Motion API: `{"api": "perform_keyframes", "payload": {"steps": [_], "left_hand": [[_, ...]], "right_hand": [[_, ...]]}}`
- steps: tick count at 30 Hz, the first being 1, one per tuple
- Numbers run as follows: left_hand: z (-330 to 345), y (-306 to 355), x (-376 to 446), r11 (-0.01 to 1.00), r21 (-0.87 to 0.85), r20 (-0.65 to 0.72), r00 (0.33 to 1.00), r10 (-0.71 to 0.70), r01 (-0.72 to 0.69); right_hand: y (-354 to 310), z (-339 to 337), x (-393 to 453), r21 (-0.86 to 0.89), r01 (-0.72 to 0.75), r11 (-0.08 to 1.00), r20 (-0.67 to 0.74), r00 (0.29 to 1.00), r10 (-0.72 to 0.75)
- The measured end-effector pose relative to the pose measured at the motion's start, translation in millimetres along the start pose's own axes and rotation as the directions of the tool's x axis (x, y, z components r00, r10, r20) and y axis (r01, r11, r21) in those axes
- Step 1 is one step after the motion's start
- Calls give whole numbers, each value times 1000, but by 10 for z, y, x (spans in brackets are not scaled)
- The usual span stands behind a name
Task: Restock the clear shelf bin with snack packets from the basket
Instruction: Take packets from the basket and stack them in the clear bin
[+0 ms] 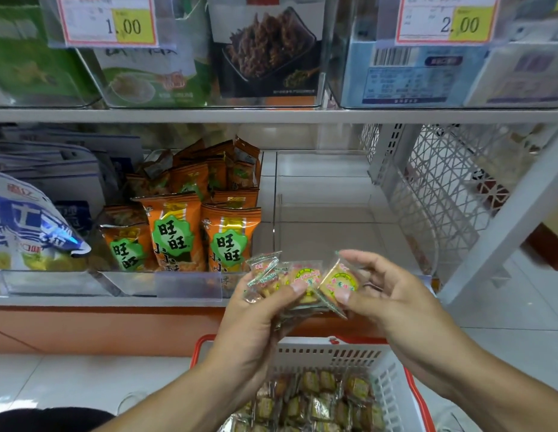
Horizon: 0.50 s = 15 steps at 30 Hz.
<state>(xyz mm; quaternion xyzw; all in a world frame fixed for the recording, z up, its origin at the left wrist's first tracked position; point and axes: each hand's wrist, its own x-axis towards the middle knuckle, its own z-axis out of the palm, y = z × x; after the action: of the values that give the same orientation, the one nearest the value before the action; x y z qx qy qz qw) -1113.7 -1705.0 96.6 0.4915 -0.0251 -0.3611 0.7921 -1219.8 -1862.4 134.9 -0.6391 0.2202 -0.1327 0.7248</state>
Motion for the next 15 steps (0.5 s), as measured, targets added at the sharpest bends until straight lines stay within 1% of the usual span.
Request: {"api": "perform_keyframes", "payload": {"steps": [2, 3, 4, 5, 6, 7, 9, 11, 13, 15], "left_hand": [[8, 15, -22, 1000, 6, -7, 1000, 20, -20], [20, 15, -27, 1000, 11, -9, 1000, 25, -24], [29, 6, -24, 999, 18, -12, 1000, 28, -28], [39, -1, -27, 999, 24, -22, 999, 28, -27], [45, -10, -30, 999, 30, -25, 999, 27, -26], [58, -17, -33, 999, 33, -28, 999, 24, -23], [74, -36, -34, 999, 40, -20, 999, 32, -31], [79, -41, -35, 997, 57, -25, 998, 49, -47], [76, -49, -27, 996, 77, -29, 998, 57, -54], [72, -63, -7, 997, 55, -18, 999, 47, -46]], "right_hand": [[-17, 15, 13, 191, -114, 975, 49, 993, 106], [-38, 14, 17, 296, -159, 942, 67, 987, 146], [-50, 7, 23, 388, -188, 903, 72, 982, 174], [-57, 11, 28, 441, -200, 875, 66, 979, 190], [-46, 20, 31, 450, -198, 871, 52, 979, 195], [-26, 38, 18, 415, -196, 888, 38, 979, 198], [63, 95, -27, 291, -210, 934, 6, 976, 218], [153, 172, -77, 231, -242, 942, 5, 969, 248], [207, 233, -103, 285, -270, 920, 36, 962, 271], [208, 257, -110, 403, -306, 863, 37, 947, 318]]}}
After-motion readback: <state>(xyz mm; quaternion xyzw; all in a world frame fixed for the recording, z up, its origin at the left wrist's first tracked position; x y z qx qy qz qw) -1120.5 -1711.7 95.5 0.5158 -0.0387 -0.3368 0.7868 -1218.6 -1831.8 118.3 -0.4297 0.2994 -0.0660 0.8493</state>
